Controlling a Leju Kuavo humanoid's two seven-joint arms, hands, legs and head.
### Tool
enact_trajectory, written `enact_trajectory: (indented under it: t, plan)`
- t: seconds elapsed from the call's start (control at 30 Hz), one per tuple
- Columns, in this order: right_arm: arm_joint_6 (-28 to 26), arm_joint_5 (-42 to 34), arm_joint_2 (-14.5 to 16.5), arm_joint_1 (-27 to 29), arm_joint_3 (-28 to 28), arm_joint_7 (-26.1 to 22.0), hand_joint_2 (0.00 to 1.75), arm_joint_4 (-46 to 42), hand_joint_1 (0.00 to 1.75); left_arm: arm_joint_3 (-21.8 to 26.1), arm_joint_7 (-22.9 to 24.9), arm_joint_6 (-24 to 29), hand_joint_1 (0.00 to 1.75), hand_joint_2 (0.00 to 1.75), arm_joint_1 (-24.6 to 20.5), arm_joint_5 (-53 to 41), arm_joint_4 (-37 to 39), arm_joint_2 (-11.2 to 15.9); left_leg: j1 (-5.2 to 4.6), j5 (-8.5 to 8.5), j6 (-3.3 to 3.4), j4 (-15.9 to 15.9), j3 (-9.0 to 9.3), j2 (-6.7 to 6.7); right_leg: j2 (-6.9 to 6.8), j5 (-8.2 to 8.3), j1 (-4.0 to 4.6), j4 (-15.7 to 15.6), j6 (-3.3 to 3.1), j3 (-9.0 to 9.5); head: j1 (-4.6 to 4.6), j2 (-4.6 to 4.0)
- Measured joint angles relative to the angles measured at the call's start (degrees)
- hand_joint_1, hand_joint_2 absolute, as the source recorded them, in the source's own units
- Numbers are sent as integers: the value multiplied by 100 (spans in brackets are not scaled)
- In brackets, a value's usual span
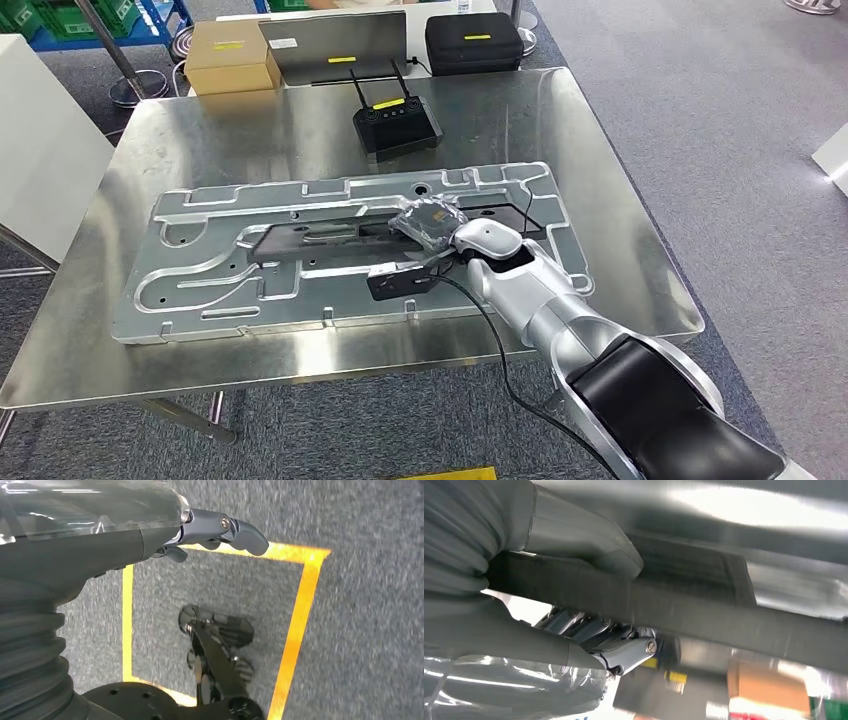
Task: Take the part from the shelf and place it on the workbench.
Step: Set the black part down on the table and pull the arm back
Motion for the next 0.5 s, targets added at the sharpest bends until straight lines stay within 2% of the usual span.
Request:
enact_trajectory:
  t: [0.03,0.1,0.17,0.2,0.3,0.37,0.4,0.47,0.5]
  plan:
    - [-41,8,-15,53,11,-12,175,47,175,-1,-17,-11,0,175,3,0,0,3,5,119,-5,-99,27,1,3,-12,-1,13,10,7,0,0]
    - [-137,20,-32,100,37,-22,175,111,175,-2,-59,-24,0,175,2,0,0,12,21,514,2,-845,371,2,9,-50,-5,45,46,32,0,0]
    - [-216,22,-47,101,51,-26,175,163,175,-2,-100,-28,0,175,-6,0,0,20,6,722,51,-1460,687,-2,12,-84,13,74,98,47,0,0]
    - [-249,22,-54,103,57,-33,175,189,175,-2,-121,-27,0,175,-6,0,0,21,-6,730,88,-1574,749,-5,13,-91,22,80,125,51,0,0]
    - [-319,25,-66,105,66,-59,175,245,175,-2,-184,-15,0,175,-3,0,0,20,-15,747,200,-1598,767,-2,19,-101,18,86,214,64,0,0]
    - [-339,34,-69,106,73,-84,175,273,175,-2,-221,-2,0,175,-12,0,0,19,-2,772,262,-1625,778,14,15,-289,3,350,276,-46,0,0]
    - [-343,39,-69,114,78,-98,175,289,175,-2,-233,8,0,175,-16,0,0,19,-1,778,281,-1631,775,20,11,-469,-4,668,301,-190,0,0]
    - [-349,45,-69,145,86,-118,87,326,87,-2,-249,31,0,175,-14,0,0,19,-8,782,300,-1630,762,29,10,-808,-12,1442,328,-560,0,0]
    - [-345,51,-69,160,89,-128,44,345,44,-2,-253,40,0,175,-9,0,0,19,-12,782,302,-1629,760,30,10,-853,-14,1663,330,-666,0,0]
